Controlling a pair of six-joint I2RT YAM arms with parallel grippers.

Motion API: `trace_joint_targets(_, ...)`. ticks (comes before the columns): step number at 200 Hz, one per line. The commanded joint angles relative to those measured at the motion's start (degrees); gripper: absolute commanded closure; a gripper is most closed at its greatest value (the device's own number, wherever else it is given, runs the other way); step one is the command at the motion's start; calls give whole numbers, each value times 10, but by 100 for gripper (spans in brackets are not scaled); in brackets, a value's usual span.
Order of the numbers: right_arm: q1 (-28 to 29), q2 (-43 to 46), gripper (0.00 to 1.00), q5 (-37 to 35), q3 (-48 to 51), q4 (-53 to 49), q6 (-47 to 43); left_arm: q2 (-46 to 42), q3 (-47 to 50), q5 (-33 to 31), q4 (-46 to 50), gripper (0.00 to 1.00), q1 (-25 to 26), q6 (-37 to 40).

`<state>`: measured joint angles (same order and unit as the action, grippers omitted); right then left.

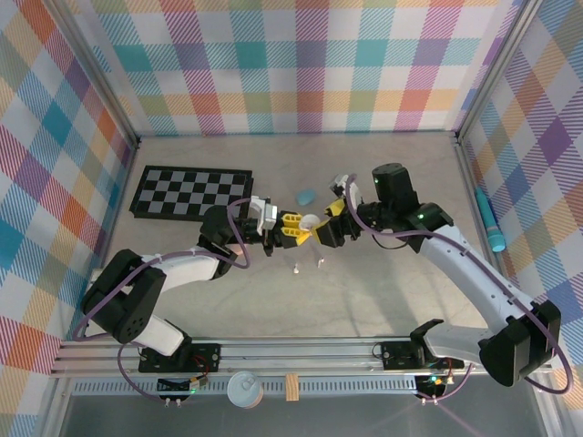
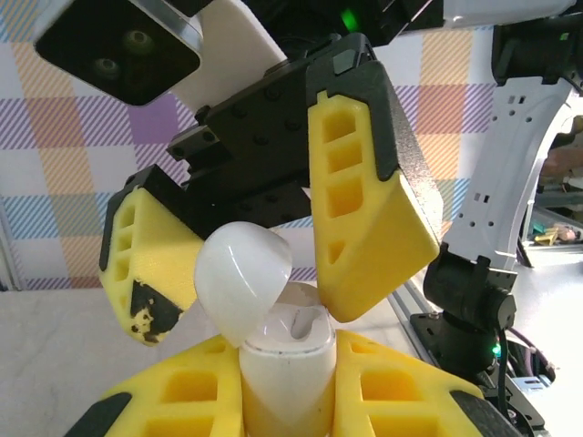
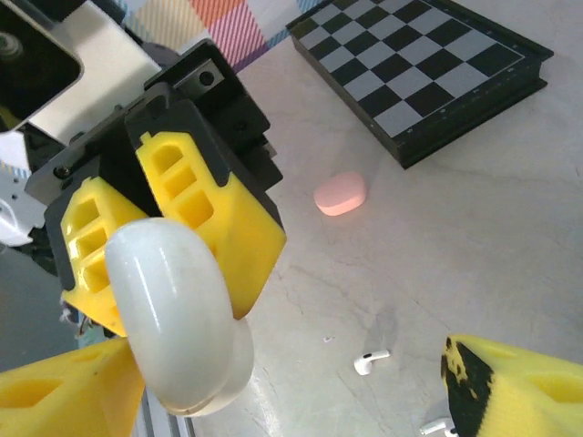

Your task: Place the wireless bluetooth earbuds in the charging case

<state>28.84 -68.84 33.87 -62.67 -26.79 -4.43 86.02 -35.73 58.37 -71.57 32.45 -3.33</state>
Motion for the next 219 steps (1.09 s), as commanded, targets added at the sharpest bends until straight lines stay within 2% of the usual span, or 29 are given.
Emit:
trace_joint_targets(1, -3, 3, 16, -59, -8, 59, 46, -1, -5, 25, -37, 96, 1, 15)
trace_joint_targets(39, -10, 17, 17, -90, 2, 75, 83, -26, 11, 4, 0, 99, -1, 67)
trace_joint_targets(72, -20, 43, 16, -84, 21, 80, 86, -66, 14, -14, 120, 99, -1, 152)
trace_joint_targets(96, -25, 58, 16, -50, 31, 72, 92, -98, 14, -46, 200, 98, -1, 195)
trace_joint_targets(126, -31, 79, 17, -104, 72, 86, 187, -131, 19, -68, 257, 98, 0, 226)
trace_joint_targets(142, -35, 87, 18, -161, 96, 84, 267, -138, 32, -75, 246, 98, 0, 221)
trace_joint_targets(163, -36, 75, 20, -217, 100, 31, 358, -140, 59, -94, 191, 98, 0, 192)
trace_joint_targets(192, -35, 28, 22, -224, 87, -61, 407, -131, 104, -123, 83, 99, -5, 145)
trace_joint_targets(219, -34, -11, 25, -211, 96, -82, 433, -137, 126, -132, 70, 99, -11, 142)
